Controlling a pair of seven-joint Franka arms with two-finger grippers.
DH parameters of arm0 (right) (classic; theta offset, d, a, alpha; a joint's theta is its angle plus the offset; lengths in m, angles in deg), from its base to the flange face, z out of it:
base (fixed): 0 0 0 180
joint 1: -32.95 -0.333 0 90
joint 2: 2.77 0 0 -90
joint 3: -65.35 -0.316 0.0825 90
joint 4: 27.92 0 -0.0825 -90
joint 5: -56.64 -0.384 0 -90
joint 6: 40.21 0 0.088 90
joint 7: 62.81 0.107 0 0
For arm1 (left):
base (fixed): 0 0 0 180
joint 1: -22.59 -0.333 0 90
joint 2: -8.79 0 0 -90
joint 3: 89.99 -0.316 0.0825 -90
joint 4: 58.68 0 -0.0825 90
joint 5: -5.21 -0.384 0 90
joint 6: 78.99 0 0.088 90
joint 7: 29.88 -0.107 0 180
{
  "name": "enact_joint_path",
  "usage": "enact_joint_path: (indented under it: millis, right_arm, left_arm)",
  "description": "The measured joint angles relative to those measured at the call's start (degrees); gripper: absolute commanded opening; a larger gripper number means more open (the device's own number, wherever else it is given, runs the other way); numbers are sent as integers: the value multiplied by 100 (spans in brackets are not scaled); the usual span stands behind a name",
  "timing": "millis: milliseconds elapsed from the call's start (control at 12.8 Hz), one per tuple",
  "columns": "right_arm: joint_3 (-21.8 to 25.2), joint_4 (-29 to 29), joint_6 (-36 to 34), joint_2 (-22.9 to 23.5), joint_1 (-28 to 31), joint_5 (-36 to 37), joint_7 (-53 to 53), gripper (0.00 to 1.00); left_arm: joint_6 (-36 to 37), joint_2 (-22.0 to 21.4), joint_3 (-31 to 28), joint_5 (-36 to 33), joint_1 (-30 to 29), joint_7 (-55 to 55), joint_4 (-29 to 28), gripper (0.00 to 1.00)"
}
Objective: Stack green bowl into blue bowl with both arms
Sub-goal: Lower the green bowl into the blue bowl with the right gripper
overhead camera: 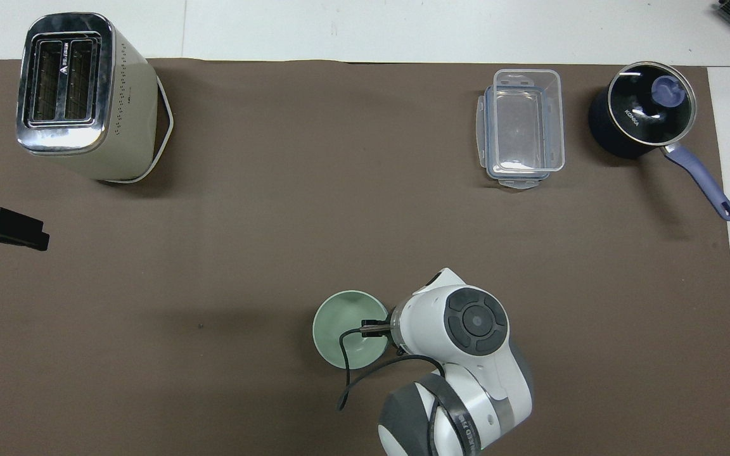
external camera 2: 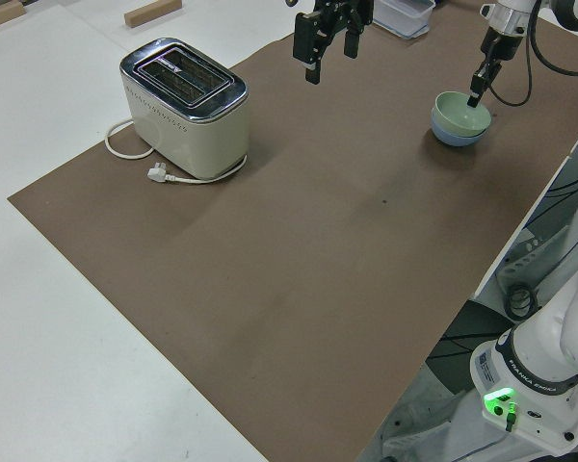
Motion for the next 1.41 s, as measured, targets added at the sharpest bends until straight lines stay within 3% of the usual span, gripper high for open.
enact_joint_path:
  millis: [860,1173,1329,1407]
  right_arm:
    - [10,-50,-153,-3,1,80,0,3]
    - [27,-127,-366,-9,7,82,0,29]
    - [38,-173,-412,-11,10,82,0,57]
    - [46,-187,-415,-14,11,82,0,61]
  left_arm:
    - [0,0,0,0,0,0,0,100]
    - [0,0,0,0,0,0,0,100]
    - [0,0,0,0,0,0,0,100]
    - [0,0,0,0,0,0,0,100]
